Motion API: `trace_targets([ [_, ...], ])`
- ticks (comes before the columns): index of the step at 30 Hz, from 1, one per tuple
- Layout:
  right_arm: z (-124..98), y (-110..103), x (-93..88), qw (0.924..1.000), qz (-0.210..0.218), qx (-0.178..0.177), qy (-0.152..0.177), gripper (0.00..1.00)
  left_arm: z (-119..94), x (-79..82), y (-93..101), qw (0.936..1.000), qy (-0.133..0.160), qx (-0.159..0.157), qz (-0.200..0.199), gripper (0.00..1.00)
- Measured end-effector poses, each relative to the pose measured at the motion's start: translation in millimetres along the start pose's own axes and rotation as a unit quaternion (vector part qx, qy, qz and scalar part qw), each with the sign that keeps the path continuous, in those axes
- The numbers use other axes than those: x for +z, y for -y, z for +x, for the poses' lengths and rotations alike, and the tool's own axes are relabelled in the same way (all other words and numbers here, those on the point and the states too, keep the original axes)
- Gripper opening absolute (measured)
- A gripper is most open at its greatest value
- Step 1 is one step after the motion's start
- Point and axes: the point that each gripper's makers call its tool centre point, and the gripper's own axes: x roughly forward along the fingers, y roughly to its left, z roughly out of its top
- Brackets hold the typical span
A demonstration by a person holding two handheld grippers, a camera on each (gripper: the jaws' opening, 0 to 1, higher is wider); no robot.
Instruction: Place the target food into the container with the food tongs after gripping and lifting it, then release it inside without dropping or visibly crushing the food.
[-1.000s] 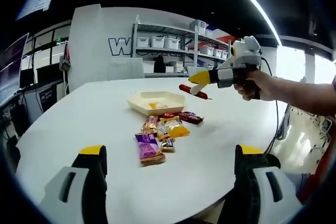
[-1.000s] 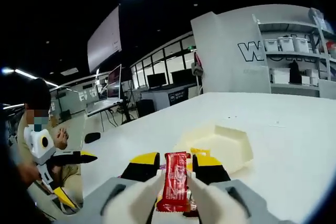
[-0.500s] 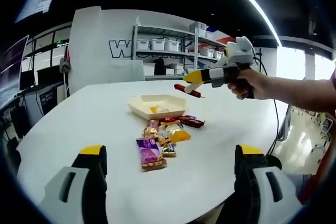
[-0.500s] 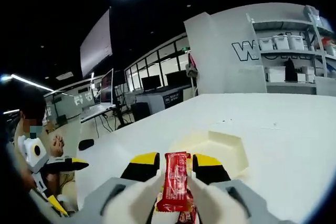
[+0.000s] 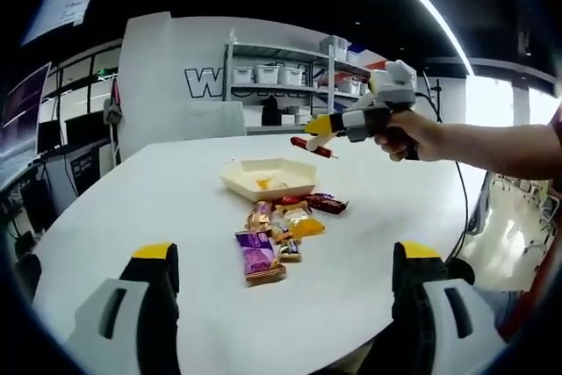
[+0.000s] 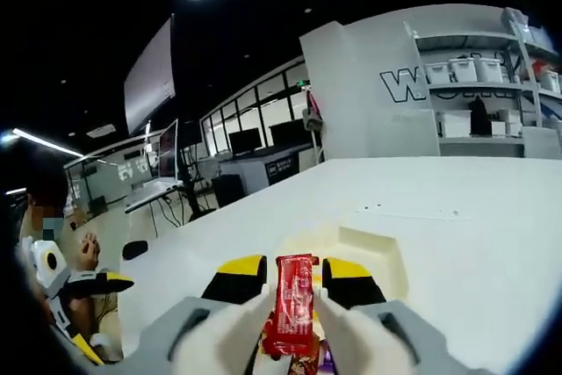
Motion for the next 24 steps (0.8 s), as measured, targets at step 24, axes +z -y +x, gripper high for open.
trace_targets([
  [24,34.7,7.6,29.7,0.9995,-0.029,-0.016,0.002,0.19,2.2,6.4,0.0,0.9999,-0.004,-0.004,0.012,0.99],
])
